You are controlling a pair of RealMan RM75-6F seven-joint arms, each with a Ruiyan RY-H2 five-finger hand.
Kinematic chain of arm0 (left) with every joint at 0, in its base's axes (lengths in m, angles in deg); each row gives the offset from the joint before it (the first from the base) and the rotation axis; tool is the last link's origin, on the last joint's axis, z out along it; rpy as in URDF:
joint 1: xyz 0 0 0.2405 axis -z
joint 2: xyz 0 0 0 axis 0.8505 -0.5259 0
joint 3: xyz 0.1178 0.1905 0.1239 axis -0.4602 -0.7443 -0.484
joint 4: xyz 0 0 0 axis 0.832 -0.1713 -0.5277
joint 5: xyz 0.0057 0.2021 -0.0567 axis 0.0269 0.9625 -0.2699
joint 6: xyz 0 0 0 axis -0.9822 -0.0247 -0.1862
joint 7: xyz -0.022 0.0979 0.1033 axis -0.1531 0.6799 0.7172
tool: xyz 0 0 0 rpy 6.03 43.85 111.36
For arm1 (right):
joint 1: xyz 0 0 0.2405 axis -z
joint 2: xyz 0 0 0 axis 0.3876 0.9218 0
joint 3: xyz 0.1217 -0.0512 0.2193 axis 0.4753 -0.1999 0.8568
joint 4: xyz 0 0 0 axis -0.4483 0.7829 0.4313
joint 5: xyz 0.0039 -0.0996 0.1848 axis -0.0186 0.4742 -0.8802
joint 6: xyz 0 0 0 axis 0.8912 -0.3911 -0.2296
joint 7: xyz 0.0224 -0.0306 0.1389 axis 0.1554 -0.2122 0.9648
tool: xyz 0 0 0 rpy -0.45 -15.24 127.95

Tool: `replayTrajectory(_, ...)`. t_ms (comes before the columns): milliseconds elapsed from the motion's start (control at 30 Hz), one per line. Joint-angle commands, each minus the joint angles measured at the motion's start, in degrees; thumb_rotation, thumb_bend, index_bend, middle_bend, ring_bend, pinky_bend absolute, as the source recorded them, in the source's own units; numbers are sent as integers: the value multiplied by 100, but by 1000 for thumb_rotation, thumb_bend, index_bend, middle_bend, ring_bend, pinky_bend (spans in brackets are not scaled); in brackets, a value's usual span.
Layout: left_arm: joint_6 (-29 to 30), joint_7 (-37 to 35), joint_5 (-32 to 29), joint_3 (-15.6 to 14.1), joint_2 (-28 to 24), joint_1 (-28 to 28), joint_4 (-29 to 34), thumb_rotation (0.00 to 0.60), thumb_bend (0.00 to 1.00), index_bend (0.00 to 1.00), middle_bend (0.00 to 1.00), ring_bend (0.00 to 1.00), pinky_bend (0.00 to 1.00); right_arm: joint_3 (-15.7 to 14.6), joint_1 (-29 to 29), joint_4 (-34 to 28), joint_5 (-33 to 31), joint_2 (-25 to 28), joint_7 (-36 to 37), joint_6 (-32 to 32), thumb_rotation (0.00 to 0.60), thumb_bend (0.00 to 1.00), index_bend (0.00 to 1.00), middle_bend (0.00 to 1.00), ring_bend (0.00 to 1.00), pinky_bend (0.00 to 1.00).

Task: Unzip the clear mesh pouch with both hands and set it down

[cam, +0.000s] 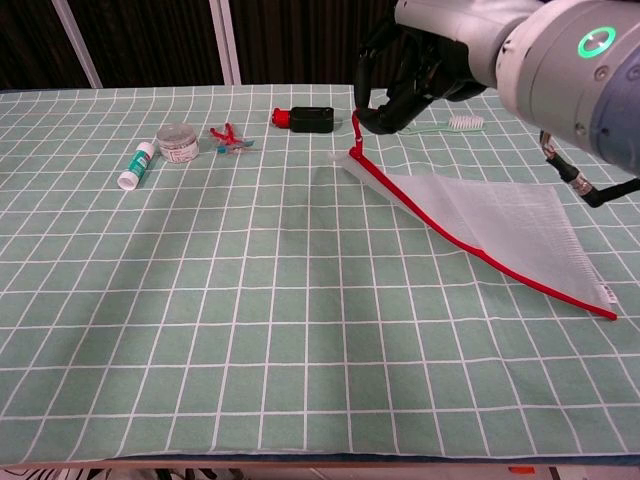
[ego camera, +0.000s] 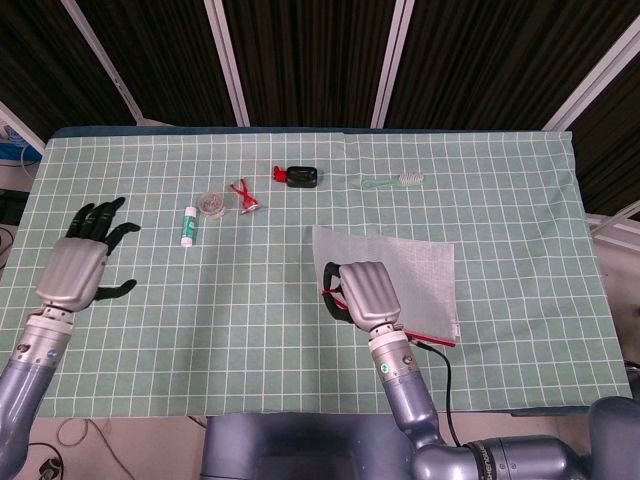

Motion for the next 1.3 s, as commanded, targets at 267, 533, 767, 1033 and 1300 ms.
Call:
replayTrajectory(267,-1124,1110,-1162,479,982,1705,56,600,183,327,0,0,0,25,-271,-288,-273,171,-73,-244,600,657,729,1000,1000,1000)
replayTrajectory(533,-1309,1507,-1774,406,1590,2405,-3,600,214,369,0,0,0,15,-389,-389,-414,315,16,-412,600,657,729,1000,1000,1000)
replayTrajectory(767,-1312,1576,-2072,326,1865,2722,38,600,278,421,0,0,0,-5,-435,-436,-495,450,140,-481,600,659,729,1000,1000,1000)
replayTrajectory(1033,-1215,1604,-2229,193,2053,2941,-43,600,306,445,0,0,0,-70,-471,-455,-564,569,313,-519,600,662,729,1000,1000,1000)
replayTrajectory(1300,-1126,1503,-2276,155,2291,3134,-200,600,309,446,0,0,0,-171,-503,-463,-589,654,455,-565,600,663,729,1000,1000,1000)
